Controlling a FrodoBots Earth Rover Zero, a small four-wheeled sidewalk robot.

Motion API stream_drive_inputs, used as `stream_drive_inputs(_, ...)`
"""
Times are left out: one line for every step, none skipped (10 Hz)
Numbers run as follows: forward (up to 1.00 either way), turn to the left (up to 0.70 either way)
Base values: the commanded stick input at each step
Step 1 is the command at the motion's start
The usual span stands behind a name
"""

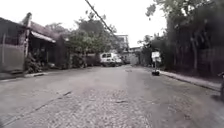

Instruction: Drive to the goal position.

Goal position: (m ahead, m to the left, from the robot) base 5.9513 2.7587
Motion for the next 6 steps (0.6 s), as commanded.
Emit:
stream_drive_inputs(1.0, -0.27)
stream_drive_inputs(1.0, -0.27)
stream_drive_inputs(1.0, -0.27)
stream_drive_inputs(1.0, -0.27)
stream_drive_inputs(1.0, -0.27)
stream_drive_inputs(1.0, -0.27)
